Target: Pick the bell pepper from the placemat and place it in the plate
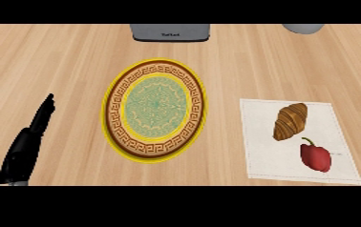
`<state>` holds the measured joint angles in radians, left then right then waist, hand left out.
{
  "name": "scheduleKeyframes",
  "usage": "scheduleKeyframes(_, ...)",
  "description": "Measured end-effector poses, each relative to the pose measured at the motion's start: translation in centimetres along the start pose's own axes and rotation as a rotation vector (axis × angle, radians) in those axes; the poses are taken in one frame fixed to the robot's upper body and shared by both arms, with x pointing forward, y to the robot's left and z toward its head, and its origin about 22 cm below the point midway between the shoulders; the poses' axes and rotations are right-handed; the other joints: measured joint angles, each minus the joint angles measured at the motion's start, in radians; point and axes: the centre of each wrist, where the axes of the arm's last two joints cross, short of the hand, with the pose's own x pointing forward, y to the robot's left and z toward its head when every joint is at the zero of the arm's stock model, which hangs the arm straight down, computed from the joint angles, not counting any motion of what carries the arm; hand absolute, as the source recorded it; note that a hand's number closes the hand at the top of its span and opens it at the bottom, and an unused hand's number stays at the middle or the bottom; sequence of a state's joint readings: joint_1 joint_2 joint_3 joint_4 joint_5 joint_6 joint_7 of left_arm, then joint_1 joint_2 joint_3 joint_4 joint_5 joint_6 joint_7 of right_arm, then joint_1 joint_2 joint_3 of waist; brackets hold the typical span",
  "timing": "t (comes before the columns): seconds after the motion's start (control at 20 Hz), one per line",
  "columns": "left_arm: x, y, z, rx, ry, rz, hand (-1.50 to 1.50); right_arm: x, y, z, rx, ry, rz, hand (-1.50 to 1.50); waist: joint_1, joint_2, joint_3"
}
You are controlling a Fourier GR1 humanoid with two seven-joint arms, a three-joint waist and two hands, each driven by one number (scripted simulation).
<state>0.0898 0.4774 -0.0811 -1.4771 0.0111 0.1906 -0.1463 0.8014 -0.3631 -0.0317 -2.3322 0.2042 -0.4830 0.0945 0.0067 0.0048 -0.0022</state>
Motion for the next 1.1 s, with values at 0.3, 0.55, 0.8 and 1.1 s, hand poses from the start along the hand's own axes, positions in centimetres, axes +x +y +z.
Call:
scheduleKeyframes(0.3, 0.5, 0.0, -0.4, -0.007, 0.002, -0.004, 0.0, 1.1, -0.1, -3.0, 0.12, 0.117, 0.106, -1.5, 0.007, 0.0, 0.001)
scheduleKeyframes(0.55, 0.4, -0.4, -0.3, -0.008, 0.002, 0.001, 0.0, 0.7, 1.2, -5.3, 0.226, 0.201, 0.199, -1.5, 0.007, -0.001, 0.001)
scheduleKeyframes(0.8, 0.2, -0.4, -0.4, -0.005, 0.006, -0.005, 0.0, 0.3, 2.1, -7.8, 0.32, 0.246, 0.307, -1.5, 0.003, -0.002, 0.002)
scheduleKeyframes(1.1, 0.2, 0.4, -0.4, -0.001, 0.014, -0.002, 0.0, -1.8, 3.0, -9.2, 0.394, 0.269, 0.337, -1.5, -0.004, -0.004, 0.002)
